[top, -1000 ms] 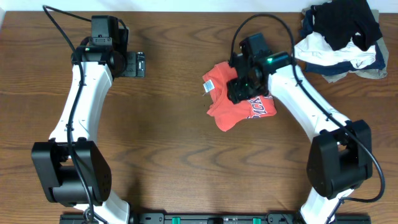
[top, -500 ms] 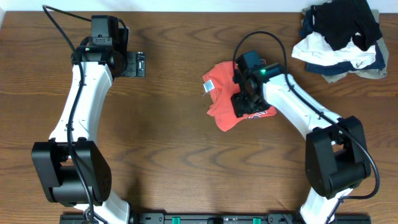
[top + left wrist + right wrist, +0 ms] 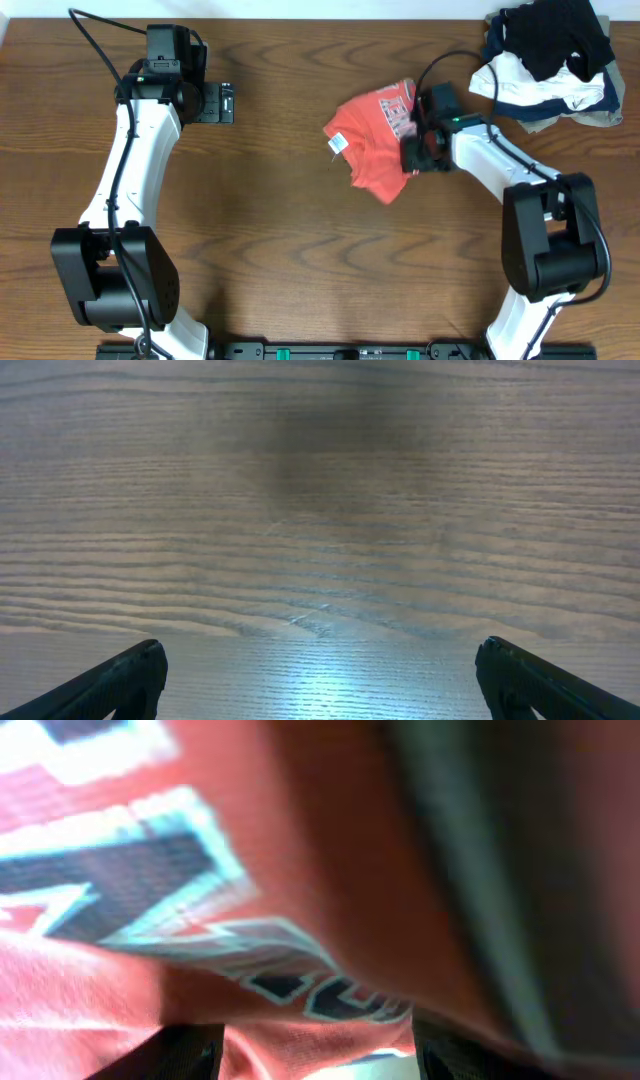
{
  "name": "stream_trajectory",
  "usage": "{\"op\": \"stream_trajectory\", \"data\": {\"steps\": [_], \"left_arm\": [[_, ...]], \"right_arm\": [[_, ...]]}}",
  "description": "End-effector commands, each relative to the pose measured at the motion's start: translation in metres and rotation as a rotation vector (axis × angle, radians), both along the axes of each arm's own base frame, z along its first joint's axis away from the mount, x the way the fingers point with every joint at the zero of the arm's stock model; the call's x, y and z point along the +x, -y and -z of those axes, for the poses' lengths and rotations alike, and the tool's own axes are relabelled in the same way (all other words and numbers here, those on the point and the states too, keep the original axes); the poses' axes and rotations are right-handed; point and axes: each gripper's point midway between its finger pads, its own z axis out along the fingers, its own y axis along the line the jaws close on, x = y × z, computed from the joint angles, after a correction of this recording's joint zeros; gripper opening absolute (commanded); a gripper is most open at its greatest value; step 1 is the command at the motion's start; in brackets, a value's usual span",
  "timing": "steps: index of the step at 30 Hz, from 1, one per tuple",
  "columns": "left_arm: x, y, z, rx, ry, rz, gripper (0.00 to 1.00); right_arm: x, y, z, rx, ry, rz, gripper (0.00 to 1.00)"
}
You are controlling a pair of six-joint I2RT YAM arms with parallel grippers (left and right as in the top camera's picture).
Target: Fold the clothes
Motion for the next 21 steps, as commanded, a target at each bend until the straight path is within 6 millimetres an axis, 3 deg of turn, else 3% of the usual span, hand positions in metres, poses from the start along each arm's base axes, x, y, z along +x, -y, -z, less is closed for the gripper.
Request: {"op": "stream_trajectory", "data": {"steps": [1, 6, 8, 10, 15, 18, 21], "left_arm": [[0.0, -0.001, 0.008, 0.005, -0.015, 0.011, 1.0], [0.001, -0.001, 0.007, 0.005, -0.01, 0.011, 1.0], [0.002, -0.001, 0.007, 0.005, -0.007, 0.011, 1.0], [0.003, -0.001, 0.006, 0.005, -0.004, 0.011, 1.0], [0.004, -0.001, 0.006, 0.002, 0.002, 0.007, 1.0], [0.004, -0.001, 0.006, 0.001, 0.002, 0.004, 1.0], [0.003, -0.001, 0.006, 0.001, 0.0, 0.004, 1.0]], "right_arm": [[0.025, 0.022, 0.017, -0.089, 0.083, -0.009, 0.56], [0.082, 0.036, 0.009, -0.21, 0.325, -0.07, 0.59], [0.097, 0.034, -0.007, -0.208, 0.384, -0.077, 0.62], [0.106, 0.023, -0.037, -0.173, 0.417, -0.097, 0.66], [0.101, -0.048, -0.109, 0.032, 0.456, -0.354, 0.68], [0.093, -0.07, -0.112, 0.019, 0.446, -0.442, 0.69], [0.08, -0.091, -0.092, -0.026, 0.402, -0.526, 0.71]]}}
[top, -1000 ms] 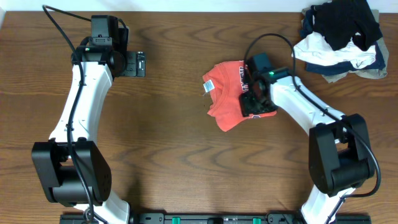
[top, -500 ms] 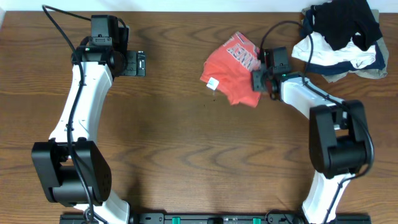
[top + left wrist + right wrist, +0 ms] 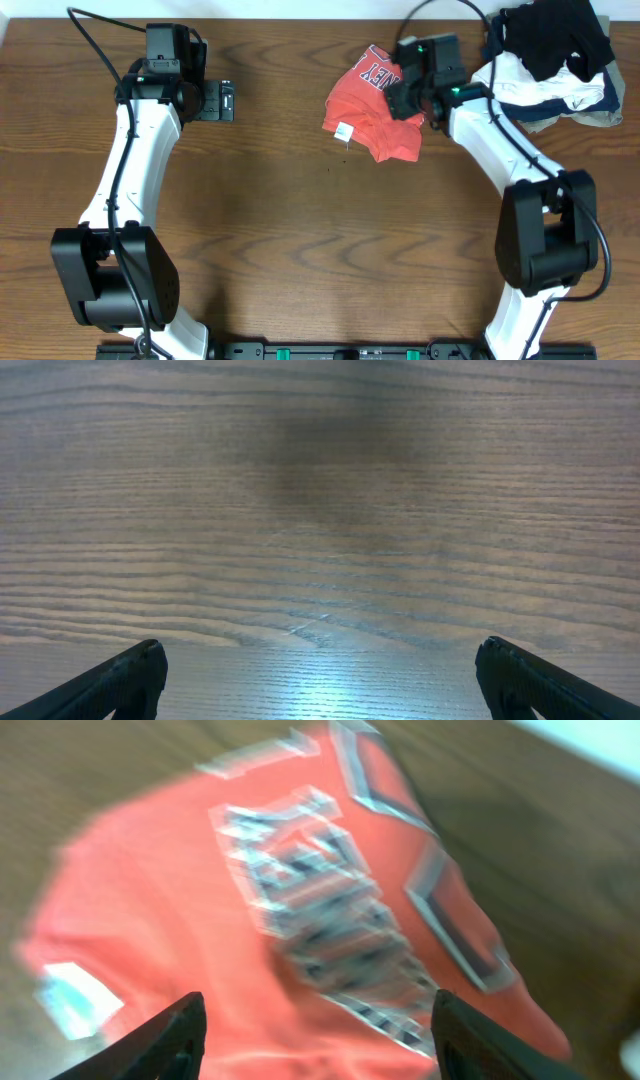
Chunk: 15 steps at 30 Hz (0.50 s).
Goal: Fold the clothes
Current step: 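Lift the folded shirt and carry it to the clothes pile with the right gripper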
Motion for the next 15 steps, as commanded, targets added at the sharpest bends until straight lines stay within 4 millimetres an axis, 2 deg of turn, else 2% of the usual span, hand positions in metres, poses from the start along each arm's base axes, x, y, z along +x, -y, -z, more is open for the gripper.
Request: {"op": "stream_trajectory", "data": {"steps": [1, 5, 8, 12, 15], "left_arm": [[-0.001, -0.001, 0.009, 0.004, -0.021, 0.002, 1.0], [-0.001, -0.001, 0.008, 0.004, -0.021, 0.003, 1.0], [-0.001, -0.001, 0.008, 0.004, -0.021, 0.002, 1.0], [-0.001, -0.001, 0.008, 0.004, -0.021, 0.003, 1.0], [-0.001, -0.001, 0.008, 0.004, -0.02, 0.003, 1.0]], "right_arm": [[-0.018, -0.036, 0.016, -0.07, -0.019, -0.15, 0.71], [-0.023, -0.048, 0.049, -0.183, -0.041, -0.166, 0.75], [-0.026, -0.049, 0.068, -0.214, -0.066, -0.175, 0.78], [-0.026, -0.04, 0.091, -0.265, -0.094, -0.163, 0.82], [-0.018, -0.025, 0.108, -0.331, -0.093, -0.118, 0.86]]}}
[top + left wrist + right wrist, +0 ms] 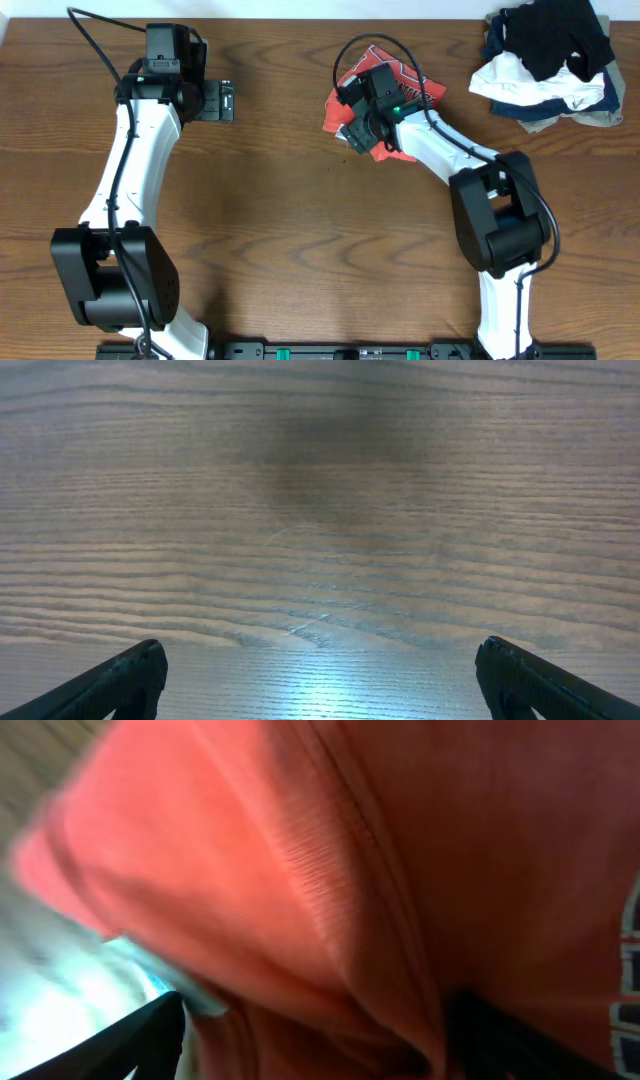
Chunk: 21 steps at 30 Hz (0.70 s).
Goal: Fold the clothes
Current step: 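Lift the folded shirt and carry it to the clothes pile with the right gripper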
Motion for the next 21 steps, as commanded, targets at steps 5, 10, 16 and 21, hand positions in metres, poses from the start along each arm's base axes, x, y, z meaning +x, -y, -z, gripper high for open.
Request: {"op": "stream_trajectory", "data": {"steps": [5, 10, 16, 21], "left_arm": [[-0.001, -0.001, 0.008, 0.004, -0.021, 0.003, 1.0], [-0.001, -0.001, 0.008, 0.004, -0.021, 0.003, 1.0], [-0.001, -0.001, 0.008, 0.004, -0.02, 0.003, 1.0], [-0.001, -0.001, 0.008, 0.004, -0.019, 0.003, 1.0]], "right_arm": [[0.024, 0.043, 0.04, -0.155, 0.053, 0.101, 0.84], [0.028, 0.051, 0.049, -0.157, 0.057, 0.121, 0.08], [0.048, 0.071, 0.015, -0.163, 0.164, 0.258, 0.01], [0.065, 0.08, -0.078, -0.132, 0.332, 0.291, 0.01]]}}
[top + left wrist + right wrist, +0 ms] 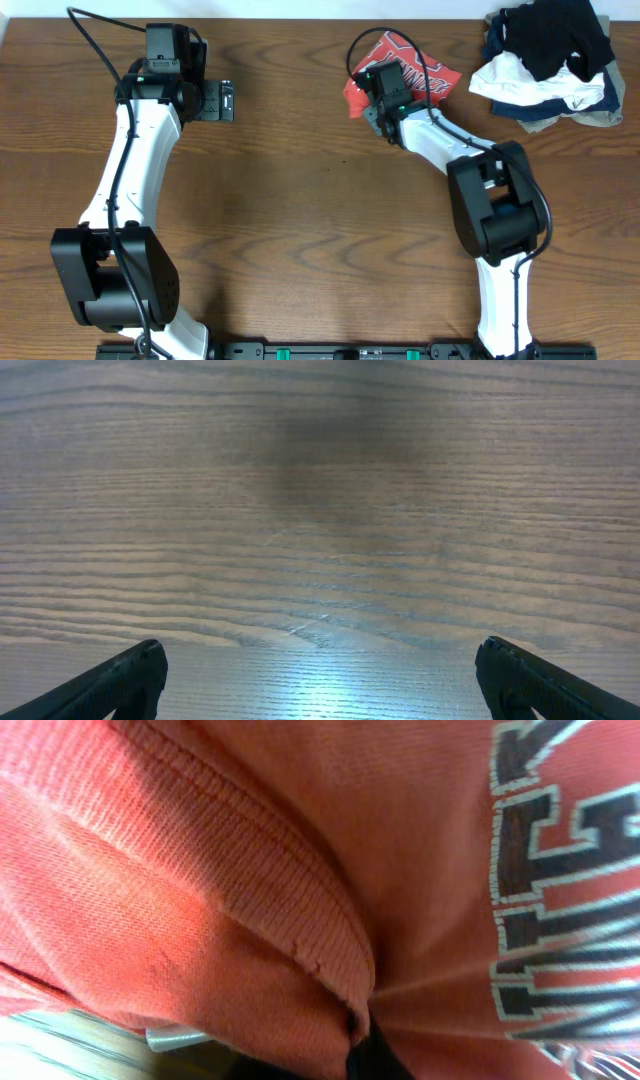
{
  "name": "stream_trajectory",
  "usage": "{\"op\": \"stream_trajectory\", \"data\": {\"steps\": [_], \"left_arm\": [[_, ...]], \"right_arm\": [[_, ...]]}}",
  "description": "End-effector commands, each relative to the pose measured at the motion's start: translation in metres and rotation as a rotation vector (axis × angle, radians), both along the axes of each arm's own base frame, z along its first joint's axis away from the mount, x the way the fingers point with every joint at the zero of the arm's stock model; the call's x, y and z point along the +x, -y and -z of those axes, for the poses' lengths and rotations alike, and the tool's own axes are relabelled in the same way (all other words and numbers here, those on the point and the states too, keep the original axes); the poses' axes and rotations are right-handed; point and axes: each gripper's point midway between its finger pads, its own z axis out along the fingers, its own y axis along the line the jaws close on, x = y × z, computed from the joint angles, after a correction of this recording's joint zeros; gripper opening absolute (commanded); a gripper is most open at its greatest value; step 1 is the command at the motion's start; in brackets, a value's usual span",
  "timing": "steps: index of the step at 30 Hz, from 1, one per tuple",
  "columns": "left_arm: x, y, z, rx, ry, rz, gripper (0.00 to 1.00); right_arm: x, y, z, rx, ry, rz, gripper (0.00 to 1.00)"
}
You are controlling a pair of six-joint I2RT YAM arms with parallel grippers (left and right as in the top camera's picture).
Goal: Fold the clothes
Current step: 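Lift the folded shirt and carry it to the clothes pile with the right gripper, then place the shirt on top of the pile and open the right gripper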
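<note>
A red shirt with dark block lettering lies bunched near the table's back edge, right of the middle. My right gripper sits at the shirt's left edge. The right wrist view is filled with the red shirt, and a fold of it is pinched in my right gripper, which is shut on the cloth. Far to the left, my left gripper rests over bare wood. In its own view the left gripper is open with nothing between its fingertips.
A pile of other clothes, black, white and khaki, lies at the back right corner. The wooden table stretches bare in front of the shirt. The right arm reaches back from the front right.
The right gripper has moved a little back and to the right with the shirt. The shirt is now bunched tighter and closer to the back edge. The left arm has not moved.
The red shirt first lay nearer the table's middle with my right gripper at its right edge. Then the shirt was farther back with the gripper at its back right. Then the gripper was at its left side, and now it holds the bunched shirt by the back edge.
</note>
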Motion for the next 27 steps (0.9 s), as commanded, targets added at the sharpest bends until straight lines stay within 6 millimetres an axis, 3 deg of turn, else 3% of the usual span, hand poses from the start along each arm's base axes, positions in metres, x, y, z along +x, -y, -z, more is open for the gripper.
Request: {"op": "stream_trajectory", "data": {"steps": [1, 5, 7, 12, 15, 20, 27], "left_arm": [[0.0, -0.001, 0.008, 0.004, -0.018, 0.003, 1.0], [0.001, -0.001, 0.007, 0.005, -0.012, 0.003, 1.0], [0.001, -0.001, 0.007, 0.005, -0.01, 0.003, 1.0], [0.003, -0.001, 0.006, 0.005, -0.002, 0.002, 1.0], [0.005, -0.001, 0.005, 0.005, 0.005, 0.002, 1.0], [0.007, -0.001, 0.003, 0.005, 0.019, 0.002, 1.0], [0.017, -0.001, -0.003, 0.005, 0.068, 0.003, 1.0]], "right_arm": [[0.017, 0.027, -0.097, -0.004, 0.188, 0.076, 0.01], [0.023, 0.046, -0.196, 0.021, 0.368, 0.085, 0.01], [0.024, 0.06, -0.236, 0.027, 0.44, 0.1, 0.01], [0.027, 0.11, -0.302, 0.001, 0.566, 0.163, 0.01], [0.031, 0.148, -0.32, -0.025, 0.61, 0.222, 0.01], [0.036, 0.212, -0.335, -0.045, 0.673, 0.29, 0.01], [0.049, 0.267, -0.319, -0.077, 0.687, 0.31, 0.01]]}}
